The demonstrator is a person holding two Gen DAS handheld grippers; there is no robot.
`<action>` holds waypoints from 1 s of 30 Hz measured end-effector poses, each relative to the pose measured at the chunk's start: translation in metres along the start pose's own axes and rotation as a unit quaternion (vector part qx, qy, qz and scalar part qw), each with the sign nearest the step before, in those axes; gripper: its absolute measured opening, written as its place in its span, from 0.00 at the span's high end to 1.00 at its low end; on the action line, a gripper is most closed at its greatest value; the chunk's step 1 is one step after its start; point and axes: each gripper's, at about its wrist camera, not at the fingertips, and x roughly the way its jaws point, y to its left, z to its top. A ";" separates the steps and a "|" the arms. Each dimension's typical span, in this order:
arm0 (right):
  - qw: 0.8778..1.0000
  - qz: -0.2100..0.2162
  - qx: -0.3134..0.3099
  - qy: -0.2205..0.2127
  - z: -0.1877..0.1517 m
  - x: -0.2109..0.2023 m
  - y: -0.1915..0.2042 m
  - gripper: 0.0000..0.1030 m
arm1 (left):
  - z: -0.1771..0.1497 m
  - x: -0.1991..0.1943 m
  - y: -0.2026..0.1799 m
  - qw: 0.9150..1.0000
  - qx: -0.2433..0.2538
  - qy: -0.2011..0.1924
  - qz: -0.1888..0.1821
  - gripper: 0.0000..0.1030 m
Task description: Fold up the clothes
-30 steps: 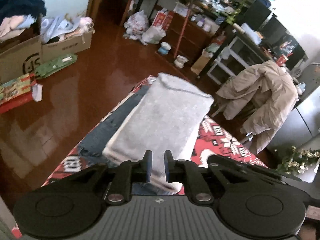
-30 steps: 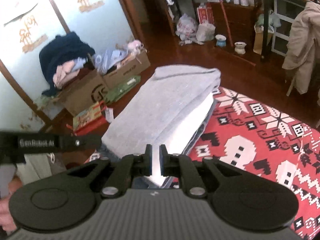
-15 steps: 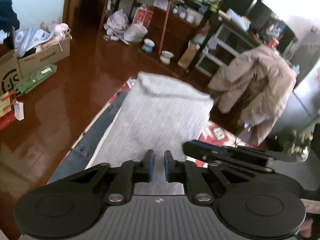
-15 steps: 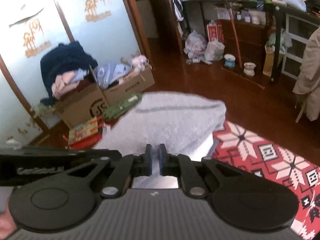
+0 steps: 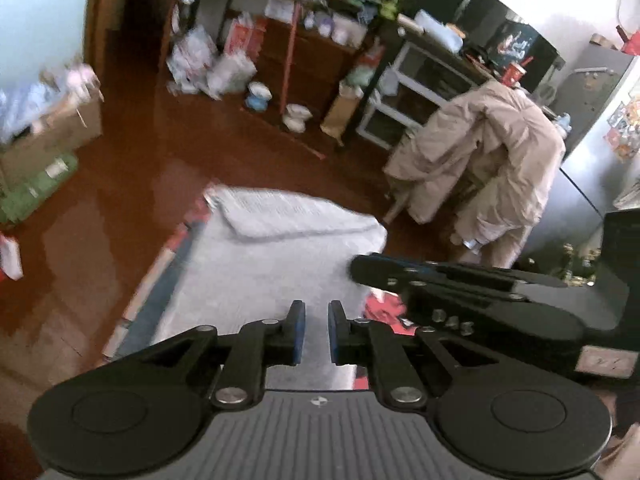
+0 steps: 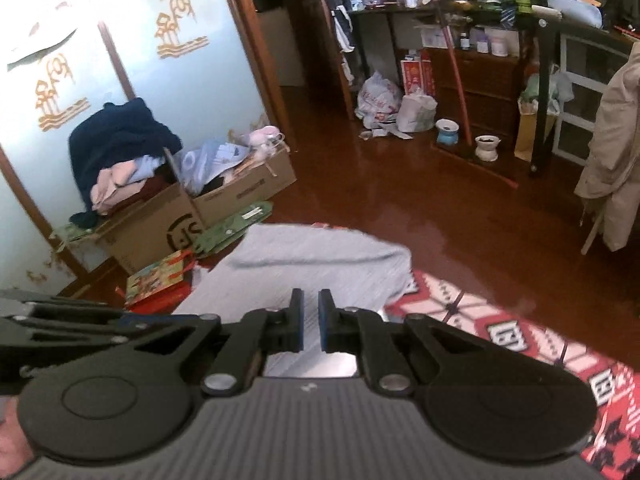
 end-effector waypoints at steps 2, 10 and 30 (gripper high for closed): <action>1.000 -0.005 0.006 0.011 -0.002 0.010 -0.005 0.91 | -0.006 0.009 0.003 1.000 -0.015 0.020 -0.011 0.90; 0.999 -0.013 0.034 0.035 -0.033 -0.005 -0.015 0.90 | -0.026 -0.013 -0.004 0.999 0.029 0.027 0.004 0.90; 0.996 -0.073 0.047 0.011 -0.124 -0.089 0.053 0.30 | -0.127 -0.091 0.009 0.996 0.059 -0.062 0.039 0.39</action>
